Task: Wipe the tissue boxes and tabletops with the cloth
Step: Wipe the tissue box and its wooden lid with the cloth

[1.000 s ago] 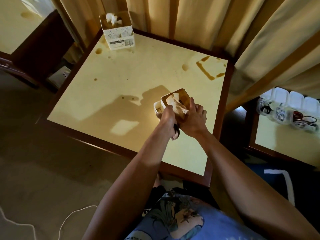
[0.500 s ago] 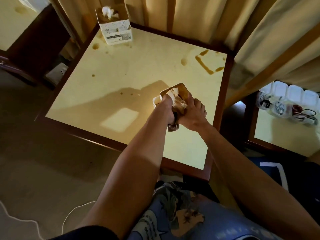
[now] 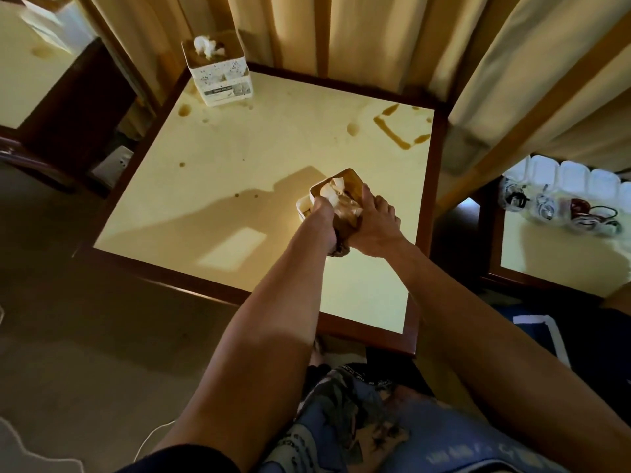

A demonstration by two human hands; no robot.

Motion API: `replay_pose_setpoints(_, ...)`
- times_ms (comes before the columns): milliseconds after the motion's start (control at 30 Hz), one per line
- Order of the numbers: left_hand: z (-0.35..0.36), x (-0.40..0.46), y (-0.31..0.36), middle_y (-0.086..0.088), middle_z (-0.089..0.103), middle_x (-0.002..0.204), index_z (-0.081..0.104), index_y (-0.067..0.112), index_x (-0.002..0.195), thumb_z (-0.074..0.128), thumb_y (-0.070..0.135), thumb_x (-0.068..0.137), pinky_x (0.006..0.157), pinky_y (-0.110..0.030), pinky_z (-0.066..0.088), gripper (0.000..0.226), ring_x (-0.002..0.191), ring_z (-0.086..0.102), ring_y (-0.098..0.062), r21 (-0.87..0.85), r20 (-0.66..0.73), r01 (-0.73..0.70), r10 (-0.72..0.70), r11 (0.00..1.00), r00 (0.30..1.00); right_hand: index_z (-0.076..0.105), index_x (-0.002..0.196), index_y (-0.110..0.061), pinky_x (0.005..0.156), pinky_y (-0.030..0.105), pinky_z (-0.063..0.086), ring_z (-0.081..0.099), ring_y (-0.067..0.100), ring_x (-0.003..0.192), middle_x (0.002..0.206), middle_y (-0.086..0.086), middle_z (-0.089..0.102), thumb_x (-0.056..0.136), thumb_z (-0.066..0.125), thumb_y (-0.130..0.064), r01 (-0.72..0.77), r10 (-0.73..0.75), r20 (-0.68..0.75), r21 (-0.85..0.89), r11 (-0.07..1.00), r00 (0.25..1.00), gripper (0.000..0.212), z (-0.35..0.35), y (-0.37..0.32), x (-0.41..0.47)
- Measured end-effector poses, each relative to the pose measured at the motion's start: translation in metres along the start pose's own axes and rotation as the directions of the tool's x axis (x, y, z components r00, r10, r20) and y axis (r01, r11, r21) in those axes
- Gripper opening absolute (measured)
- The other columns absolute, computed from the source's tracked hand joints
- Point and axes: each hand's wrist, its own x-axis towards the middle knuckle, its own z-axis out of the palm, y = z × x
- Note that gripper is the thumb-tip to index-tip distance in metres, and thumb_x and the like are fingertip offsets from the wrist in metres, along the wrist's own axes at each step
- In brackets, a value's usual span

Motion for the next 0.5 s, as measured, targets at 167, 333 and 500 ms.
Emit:
replay_pose_setpoints(167,-0.005,-0.022,0.005,-0.014,0.078,0.106,0.07,0.007,0.121,0.051,0.048,0.099,0.079,-0.04,0.058,0.05,0.096,0.074,-0.029,0.081,0.111,-0.124,0.115,0.989,0.987,-0.013,0.165,-0.029,0.119,0.053,0.029,0.029,0.04,0.147,0.157,0.017,0.032,0.08,0.08,-0.041,0.01,-0.01,-0.012,-0.027,1.0,1.0,0.126,0.0,0.0,0.002)
replay_pose_setpoints(333,-0.017,-0.038,0.006,-0.012,0.069,0.112,0.061,0.002,0.119,0.06,0.008,0.098,0.096,-0.039,0.056,0.022,0.106,0.066,-0.026,0.312,0.249,-0.268,0.194,0.912,0.949,-0.014,0.165,-0.028,0.118,0.054,0.029,0.032,0.04,0.145,0.156,0.019,0.034,0.083,0.079,-0.043,0.018,-0.018,-0.005,-0.035,0.999,1.0,0.125,-0.002,-0.003,0.001)
replay_pose_setpoints(500,-0.031,-0.033,0.003,-0.013,0.065,0.109,0.063,0.001,0.11,0.048,-0.008,0.095,0.095,-0.033,0.057,0.023,0.102,0.064,-0.023,0.481,0.245,-0.419,0.341,0.77,0.908,-0.01,0.166,-0.024,0.119,0.056,0.027,0.029,0.043,0.147,0.156,0.021,0.032,0.082,0.077,-0.024,0.018,-0.018,0.002,-0.017,1.0,1.0,0.121,-0.006,-0.005,-0.002)
